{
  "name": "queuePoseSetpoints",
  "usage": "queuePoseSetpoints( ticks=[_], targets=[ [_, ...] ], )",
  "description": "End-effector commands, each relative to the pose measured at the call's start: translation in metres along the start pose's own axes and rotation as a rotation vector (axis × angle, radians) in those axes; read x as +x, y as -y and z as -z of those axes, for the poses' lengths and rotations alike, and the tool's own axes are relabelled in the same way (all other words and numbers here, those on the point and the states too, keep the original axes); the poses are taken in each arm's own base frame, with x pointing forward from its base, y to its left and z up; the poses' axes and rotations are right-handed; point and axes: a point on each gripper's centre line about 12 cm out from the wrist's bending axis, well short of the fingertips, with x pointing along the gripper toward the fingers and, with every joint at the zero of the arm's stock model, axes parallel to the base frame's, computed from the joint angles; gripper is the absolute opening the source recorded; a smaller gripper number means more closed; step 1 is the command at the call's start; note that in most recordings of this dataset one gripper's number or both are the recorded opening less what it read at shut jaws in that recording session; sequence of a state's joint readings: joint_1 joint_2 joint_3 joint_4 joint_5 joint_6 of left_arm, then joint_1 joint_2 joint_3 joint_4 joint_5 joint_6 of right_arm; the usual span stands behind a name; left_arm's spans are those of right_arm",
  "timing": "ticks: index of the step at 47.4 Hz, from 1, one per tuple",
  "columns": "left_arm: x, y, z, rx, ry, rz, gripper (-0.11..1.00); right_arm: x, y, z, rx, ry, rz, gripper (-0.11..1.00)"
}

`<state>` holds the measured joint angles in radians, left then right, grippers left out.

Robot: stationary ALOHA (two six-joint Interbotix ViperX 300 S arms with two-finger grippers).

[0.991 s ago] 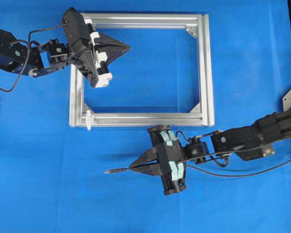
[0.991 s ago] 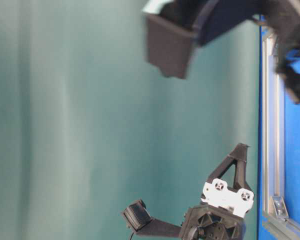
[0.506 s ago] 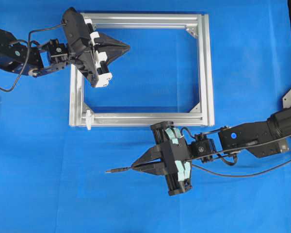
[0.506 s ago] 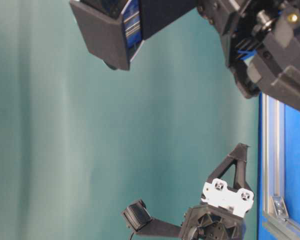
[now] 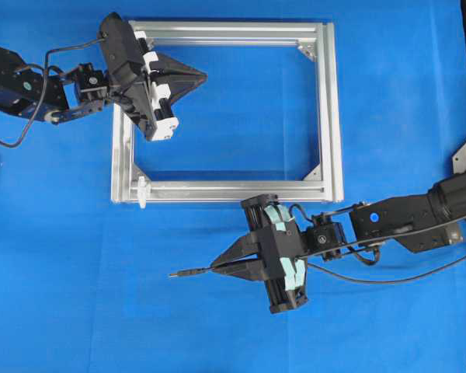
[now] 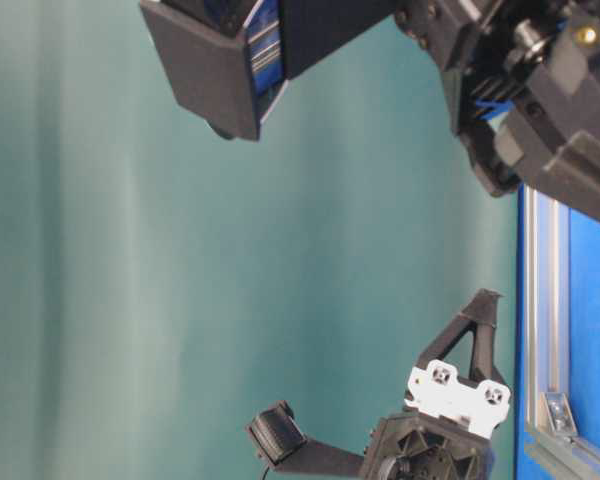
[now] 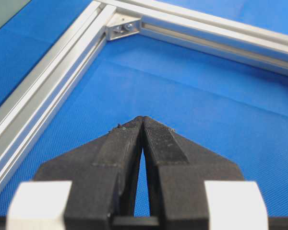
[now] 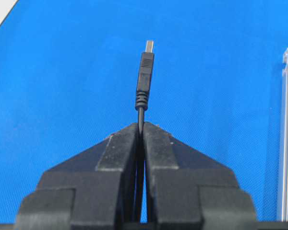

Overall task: Insert the wire through the string loop located on the left side.
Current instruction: 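Close the right gripper on the cable just behind the USB plug, then carry the cable plug-first with the right gripper toward the white zip-tie loop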

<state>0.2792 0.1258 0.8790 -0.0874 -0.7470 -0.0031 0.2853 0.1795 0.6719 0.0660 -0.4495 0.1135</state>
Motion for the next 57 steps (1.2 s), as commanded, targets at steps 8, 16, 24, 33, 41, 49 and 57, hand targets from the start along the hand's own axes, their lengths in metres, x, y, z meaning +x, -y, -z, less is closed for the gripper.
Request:
queuePoseSetpoints(
  ticks=[8,16,24,33,41,49,57],
  targets=[
    [-0.002,0.000,-0.015,-0.002,0.046,0.002,0.00,-0.006,-0.005,-0.016,-0.005,0.045,-0.013,0.00],
    [-0.003,0.000,-0.014,-0.001,0.043,0.002,0.00,-0.006,-0.005,-0.016,-0.005,0.045,-0.013,0.00],
    [-0.002,0.000,-0.015,-0.002,0.044,0.002,0.00,-0.005,-0.005,-0.016,-0.005,0.045,-0.013,0.00],
    [-0.003,0.000,-0.014,-0.001,0.043,0.002,0.00,-0.006,-0.005,-0.016,-0.005,0.045,-0.013,0.00],
    [-0.003,0.000,-0.014,-0.001,0.043,0.002,0.00,-0.006,-0.004,-0.016,-0.004,0.043,-0.012,0.00],
    [-0.002,0.001,-0.015,-0.001,0.044,0.004,0.00,-0.006,0.002,-0.016,-0.004,0.045,0.001,0.00],
    [-0.003,0.000,-0.014,-0.001,0.043,0.002,0.00,-0.010,0.017,-0.015,0.007,0.043,0.036,0.00]
  ],
)
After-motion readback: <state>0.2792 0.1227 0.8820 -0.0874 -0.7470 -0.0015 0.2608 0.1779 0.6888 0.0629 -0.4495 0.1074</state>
